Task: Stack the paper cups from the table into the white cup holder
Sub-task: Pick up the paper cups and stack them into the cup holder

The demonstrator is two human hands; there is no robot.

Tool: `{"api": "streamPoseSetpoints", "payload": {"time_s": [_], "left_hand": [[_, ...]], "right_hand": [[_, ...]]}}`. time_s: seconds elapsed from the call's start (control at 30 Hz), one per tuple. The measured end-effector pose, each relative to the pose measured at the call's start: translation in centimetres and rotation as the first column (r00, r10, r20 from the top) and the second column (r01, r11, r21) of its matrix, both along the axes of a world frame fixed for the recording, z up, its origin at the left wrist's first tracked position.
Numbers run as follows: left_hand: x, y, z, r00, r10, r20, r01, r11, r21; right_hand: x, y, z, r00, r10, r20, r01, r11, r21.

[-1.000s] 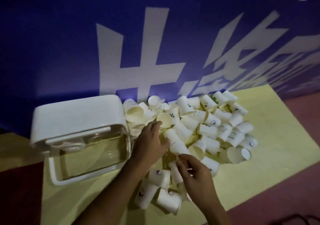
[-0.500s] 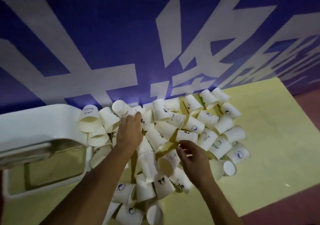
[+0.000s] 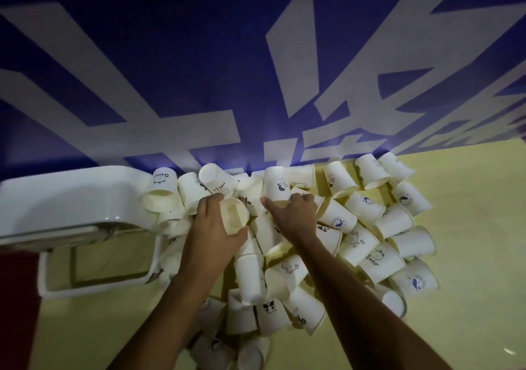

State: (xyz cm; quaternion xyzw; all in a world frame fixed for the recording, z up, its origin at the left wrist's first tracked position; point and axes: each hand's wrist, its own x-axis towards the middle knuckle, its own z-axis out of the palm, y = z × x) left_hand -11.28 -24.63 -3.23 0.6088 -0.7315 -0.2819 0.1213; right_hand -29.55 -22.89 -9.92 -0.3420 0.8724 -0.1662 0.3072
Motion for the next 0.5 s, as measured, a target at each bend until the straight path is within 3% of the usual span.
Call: {"api": "streamPoseSetpoints", "payload": {"time_s": [0.17, 0.33, 0.5], "left_hand": [[1.3, 0.2, 0.8, 0.991, 0.069, -0.115, -0.075, 0.996, -0.049], [5.0, 0.7, 2.5, 0.971, 0.082, -0.225, -0.095, 0.994, -0.046], [12.5, 1.6, 3.1, 0.977, 0.102, -0.187, -0.114, 0.992, -0.054]], "right_hand": [[0.2, 1.5, 1.0, 0.95, -0.186, 0.251, 0.254, 0.928, -0.275], [0.8, 4.8, 4.7, 0.904, -0.125, 0.408, 0.313, 0.844, -0.435], [5.5, 6.7, 8.7, 0.937, -0.031, 0.347, 0.213, 0.84, -0.5]]}}
